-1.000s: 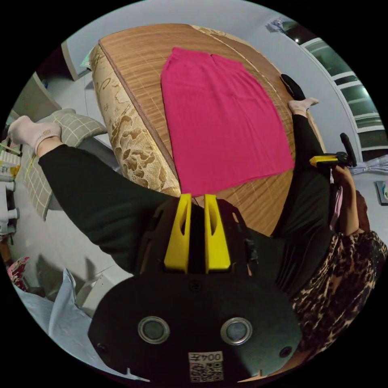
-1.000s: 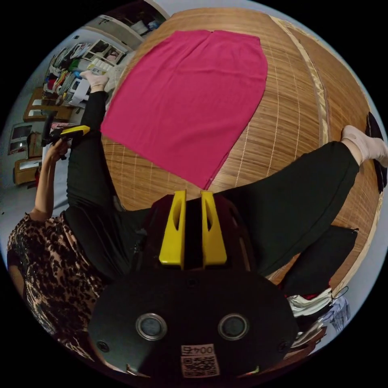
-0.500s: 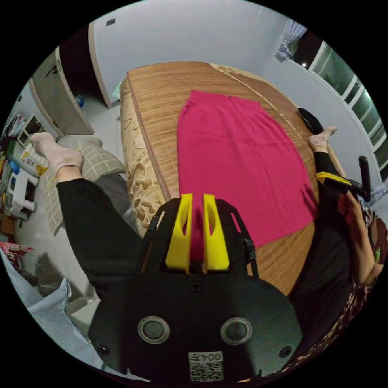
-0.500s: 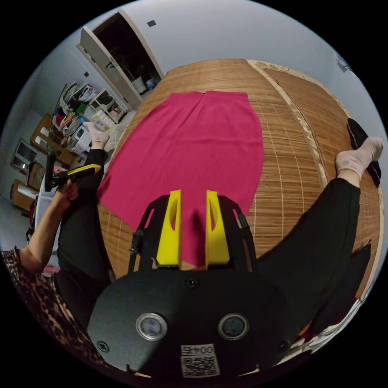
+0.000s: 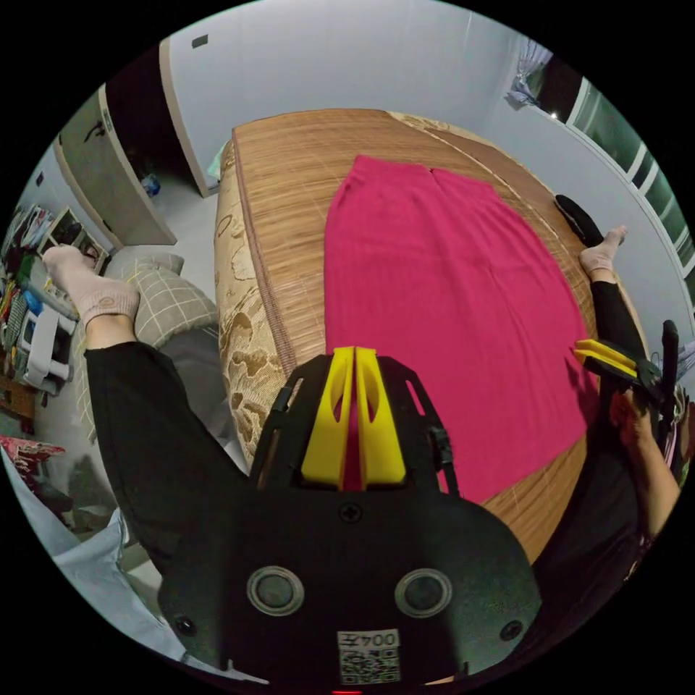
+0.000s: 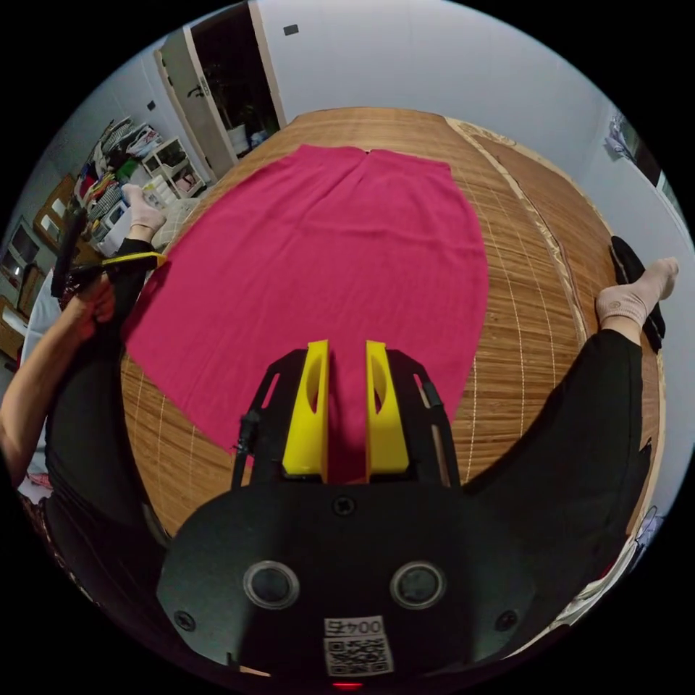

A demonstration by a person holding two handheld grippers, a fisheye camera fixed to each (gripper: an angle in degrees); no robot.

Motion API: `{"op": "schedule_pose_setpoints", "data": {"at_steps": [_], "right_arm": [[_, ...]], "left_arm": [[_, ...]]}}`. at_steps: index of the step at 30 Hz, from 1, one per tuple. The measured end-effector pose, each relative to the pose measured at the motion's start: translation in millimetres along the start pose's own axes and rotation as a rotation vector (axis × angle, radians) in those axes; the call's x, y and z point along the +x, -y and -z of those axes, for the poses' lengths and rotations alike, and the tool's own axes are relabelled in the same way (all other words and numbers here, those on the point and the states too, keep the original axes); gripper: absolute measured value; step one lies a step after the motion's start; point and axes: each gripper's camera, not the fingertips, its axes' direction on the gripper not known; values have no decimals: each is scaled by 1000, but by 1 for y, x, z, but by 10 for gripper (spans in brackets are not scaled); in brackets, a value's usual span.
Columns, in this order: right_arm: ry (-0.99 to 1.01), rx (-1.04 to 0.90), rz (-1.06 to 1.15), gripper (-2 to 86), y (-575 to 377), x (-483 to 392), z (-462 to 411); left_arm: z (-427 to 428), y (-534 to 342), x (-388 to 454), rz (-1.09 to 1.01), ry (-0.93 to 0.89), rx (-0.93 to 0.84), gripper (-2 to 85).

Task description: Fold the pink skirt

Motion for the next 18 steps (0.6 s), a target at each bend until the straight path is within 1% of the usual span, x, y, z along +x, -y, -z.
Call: {"op": "schedule_pose_setpoints", "data": {"at_steps": [4,7,11,13,14,15,18], "right_arm": [[-9,-70,-4,94,7,17,-10],[-13,-64,-11,91,12,33,-10],[33,-58,-36,93,19,60,-8],[73,-47,-62,94,22,75,-5],[88,-40,-82,88,24,85,-1],[95,2,-98,83,25,94,7],[135,146,-132,80,28,120,34]], "left_arm": [[-9,-9,1,21,17,21,7],[-14,-15,1,30,18,32,7],[-21,-21,-8,89,-60,49,8],[-16,-25,-8,91,-76,99,8],[-8,-27,-5,86,-80,152,9],[0,-29,-2,72,-81,205,9],[8,-23,12,11,-102,268,10]]}}
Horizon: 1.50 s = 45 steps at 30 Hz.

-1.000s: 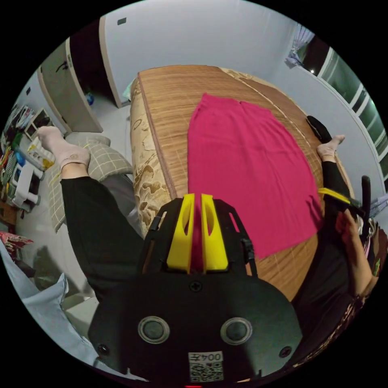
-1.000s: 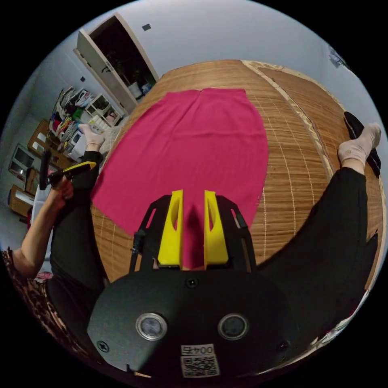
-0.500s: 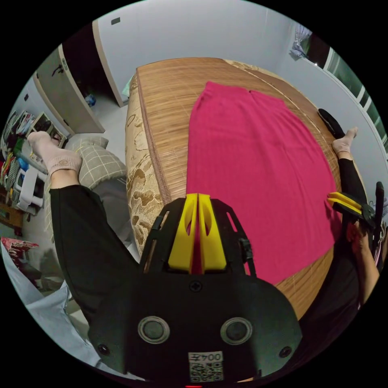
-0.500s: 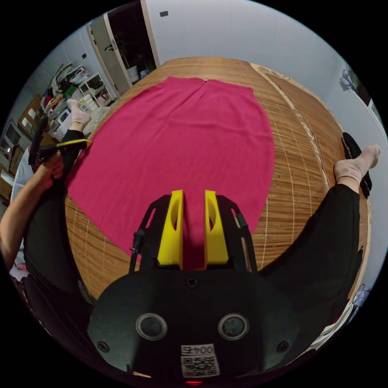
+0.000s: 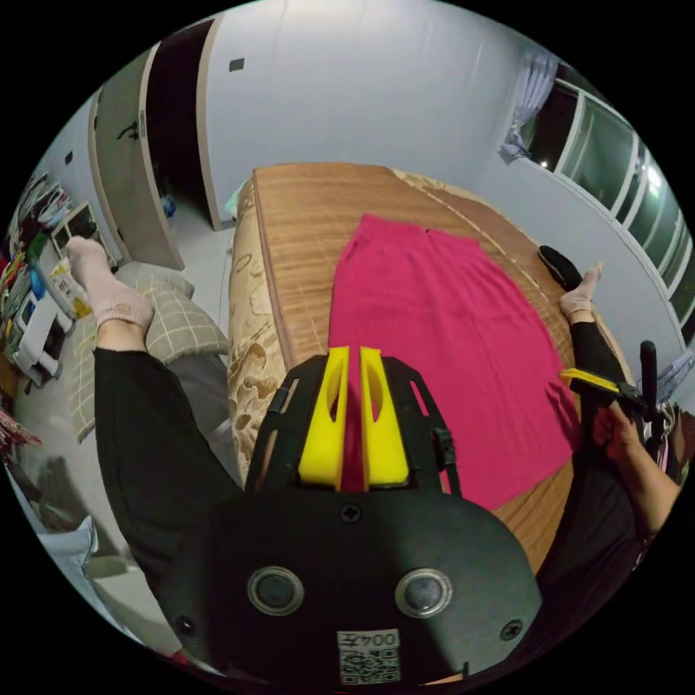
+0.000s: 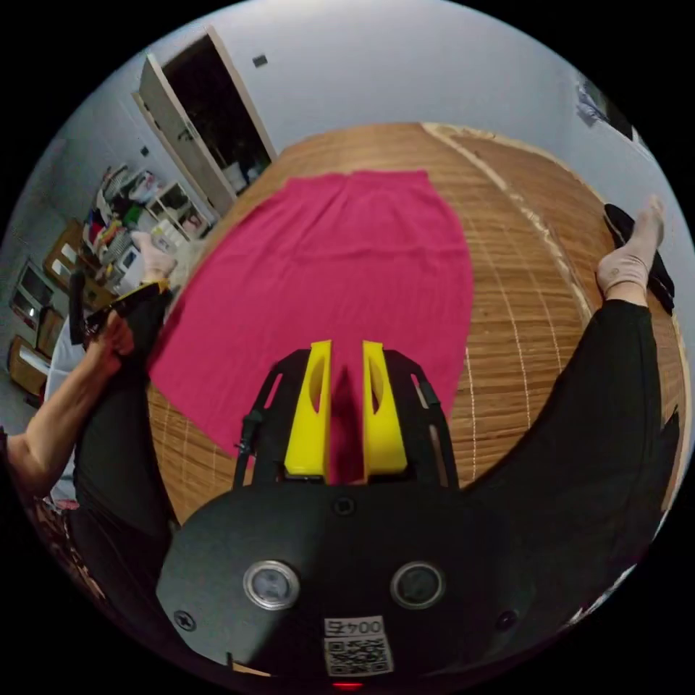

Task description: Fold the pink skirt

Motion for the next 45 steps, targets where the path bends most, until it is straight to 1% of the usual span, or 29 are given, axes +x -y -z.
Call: {"op": "schedule_pose_setpoints", "data": {"at_steps": [2,5,7,8,10,12,14,19,21,24,29,34,36,38,42,45], "right_arm": [[21,39,-20,88,13,18,11],[95,87,-38,91,46,56,32],[77,98,-26,103,70,81,40],[72,88,-31,110,85,100,41],[125,32,-64,111,108,133,37],[219,-50,-119,105,133,175,27],[269,-98,-155,101,148,199,18],[306,-99,-234,92,162,241,-2],[377,-112,-268,90,169,257,-8],[359,-97,-253,92,184,268,-6],[404,-162,-232,96,202,278,-18],[369,-182,-204,78,219,277,-24],[360,-204,-192,50,226,276,-28],[318,-197,-162,26,231,271,-28],[161,-203,-110,15,239,262,-27],[160,-197,-112,26,242,259,-30]], "left_arm": [[-8,9,11,-31,-22,-1,10],[-34,23,34,-111,8,-34,11],[-55,26,43,-129,39,-67,11],[-69,26,45,-117,52,-92,11],[-86,25,44,-86,54,-118,12],[-103,22,42,-61,59,-152,12],[-108,24,42,-60,53,-153,12],[-118,27,41,-47,22,-151,13],[-123,28,45,-53,33,-149,15],[-128,30,55,-82,83,-144,18],[-137,32,73,-145,163,-139,24],[-144,38,74,-144,152,-140,26],[-147,41,71,-127,132,-141,26],[-150,44,69,-117,122,-141,24],[-155,50,67,-107,114,-140,20],[-158,54,66,-107,114,-140,18]]}}
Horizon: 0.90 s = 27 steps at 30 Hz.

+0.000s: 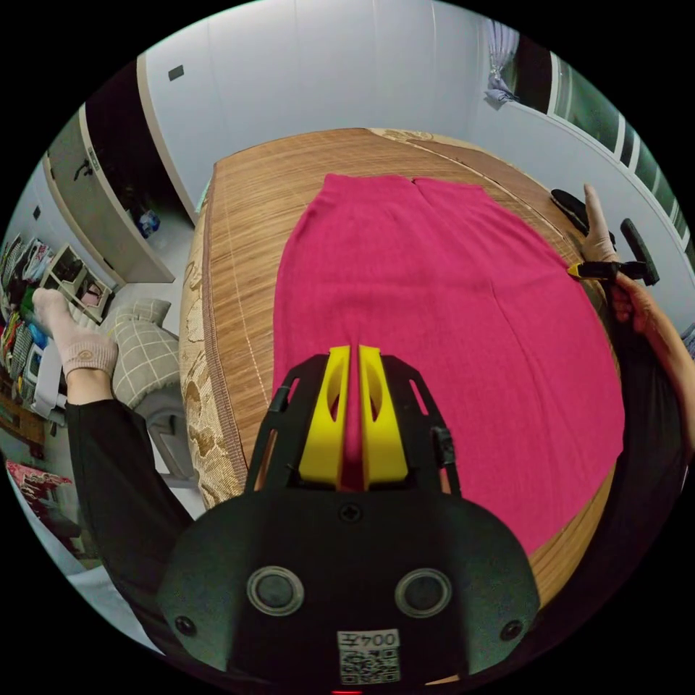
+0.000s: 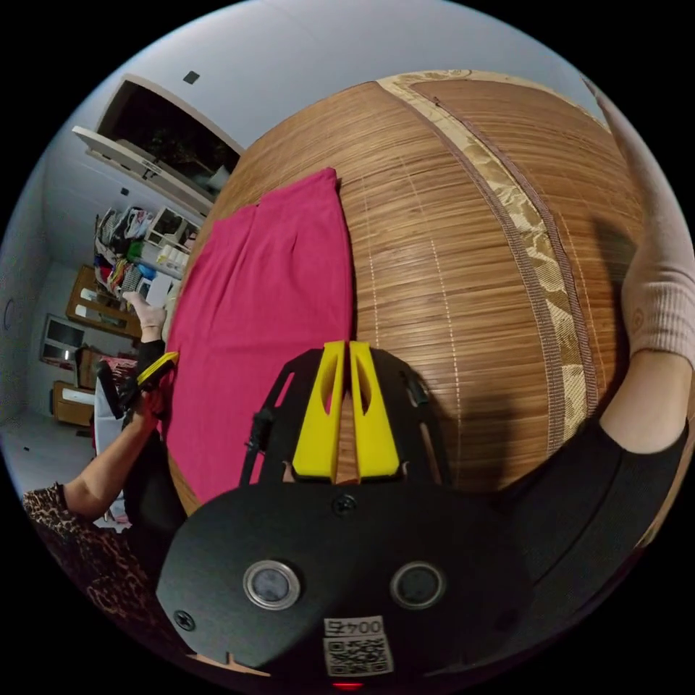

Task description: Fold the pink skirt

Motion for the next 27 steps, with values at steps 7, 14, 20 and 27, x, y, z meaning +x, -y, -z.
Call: {"op": "schedule_pose_setpoints", "data": {"at_steps": [7,14,20,27], "right_arm": [[-174,237,179,86,-9,-41,15],[-273,239,470,135,-11,-92,-22],[-354,97,520,146,-11,-103,-60],[-308,93,513,136,-13,-114,-73]], "left_arm": [[-5,10,-2,1,-1,1,17],[-8,20,-1,-16,22,3,20],[-7,32,-12,-7,-33,-24,22],[16,84,-28,12,-70,106,34]]}}
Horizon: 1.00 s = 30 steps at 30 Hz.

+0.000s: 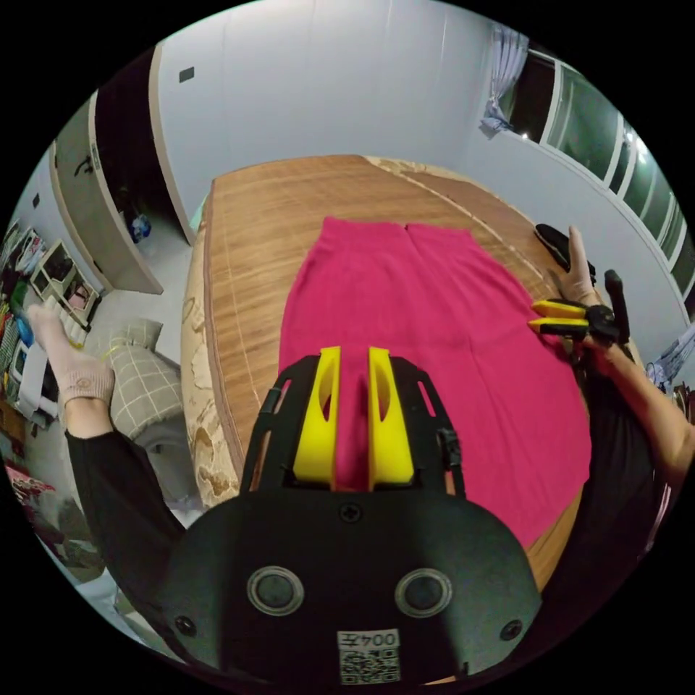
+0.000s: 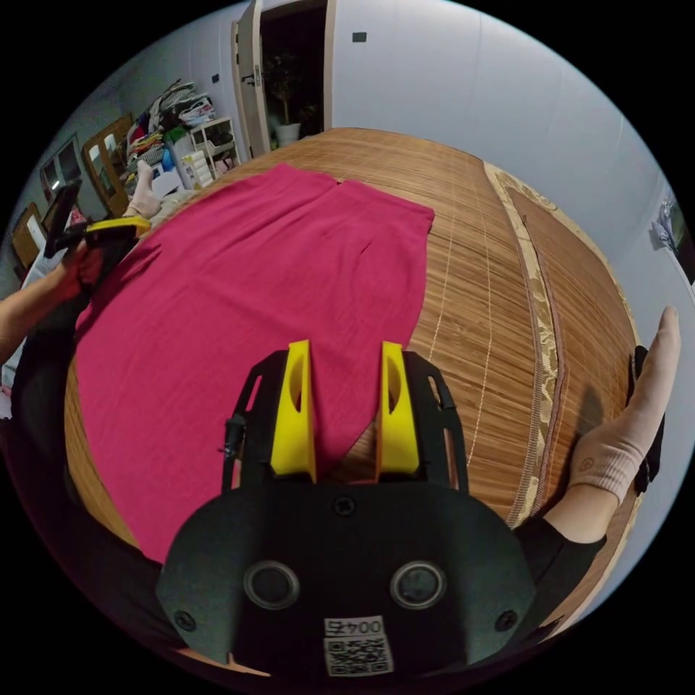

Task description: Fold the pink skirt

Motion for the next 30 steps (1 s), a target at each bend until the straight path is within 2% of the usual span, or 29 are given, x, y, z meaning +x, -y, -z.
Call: {"op": "schedule_pose_setpoints", "data": {"at_steps": [6,13,25,30], "right_arm": [[3,-2,-25,137,2,-14,-8],[7,-4,-23,137,2,-27,-18],[10,-9,-22,147,1,-48,-36],[-29,-14,-36,164,1,-57,-40]], "left_arm": [[-40,60,-13,0,73,-61,48],[-77,67,-31,60,129,-142,61],[-62,57,-44,104,67,-103,77],[-7,28,-32,112,3,-13,79]]}}
